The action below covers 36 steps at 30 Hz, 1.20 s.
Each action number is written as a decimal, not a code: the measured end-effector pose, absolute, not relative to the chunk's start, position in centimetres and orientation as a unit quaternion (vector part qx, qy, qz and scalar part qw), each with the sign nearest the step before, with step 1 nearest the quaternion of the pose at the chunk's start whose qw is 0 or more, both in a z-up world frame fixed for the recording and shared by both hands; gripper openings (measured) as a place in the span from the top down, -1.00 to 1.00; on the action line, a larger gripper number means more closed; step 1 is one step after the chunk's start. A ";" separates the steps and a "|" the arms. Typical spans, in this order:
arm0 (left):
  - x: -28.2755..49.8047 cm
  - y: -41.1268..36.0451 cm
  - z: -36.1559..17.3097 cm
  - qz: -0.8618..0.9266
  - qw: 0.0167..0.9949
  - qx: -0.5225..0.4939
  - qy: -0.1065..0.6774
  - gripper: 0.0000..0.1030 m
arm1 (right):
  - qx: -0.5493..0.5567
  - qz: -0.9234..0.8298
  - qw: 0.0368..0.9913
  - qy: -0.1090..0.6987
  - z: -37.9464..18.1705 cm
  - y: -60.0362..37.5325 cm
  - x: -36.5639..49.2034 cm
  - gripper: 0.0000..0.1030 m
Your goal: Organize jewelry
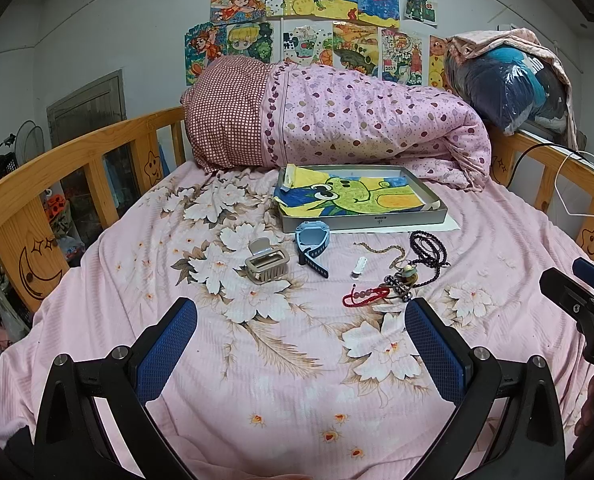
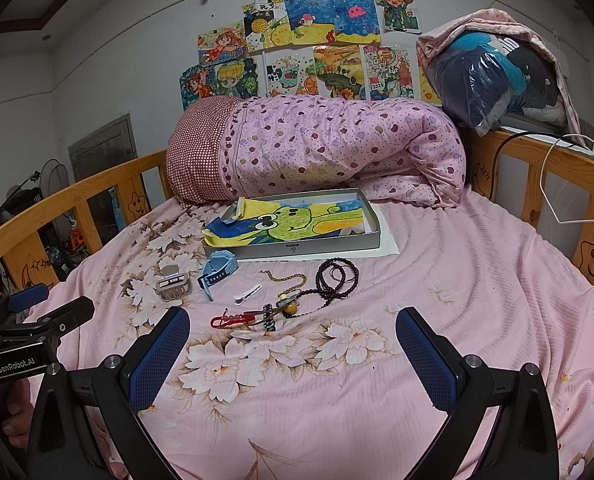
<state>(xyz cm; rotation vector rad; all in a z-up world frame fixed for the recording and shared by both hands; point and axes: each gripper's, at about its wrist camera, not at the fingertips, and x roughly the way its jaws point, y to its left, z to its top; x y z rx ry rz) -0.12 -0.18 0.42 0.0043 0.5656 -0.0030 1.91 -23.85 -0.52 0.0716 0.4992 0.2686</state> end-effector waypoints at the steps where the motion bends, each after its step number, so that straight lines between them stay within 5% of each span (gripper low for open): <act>1: -0.1 -0.2 0.4 -0.002 0.960 0.002 0.279 -0.98 | 0.035 0.132 0.959 0.246 -0.5 -23.9 1.9 -1.00; 19: -0.1 -0.4 0.0 -0.002 0.958 0.002 0.286 -0.98 | 0.036 0.132 0.958 0.252 -0.6 -23.9 2.1 -1.00; 36: 6.4 2.7 -3.3 -0.034 0.918 0.008 0.396 -0.98 | 0.072 0.143 0.918 0.363 -2.9 -24.8 6.0 -1.00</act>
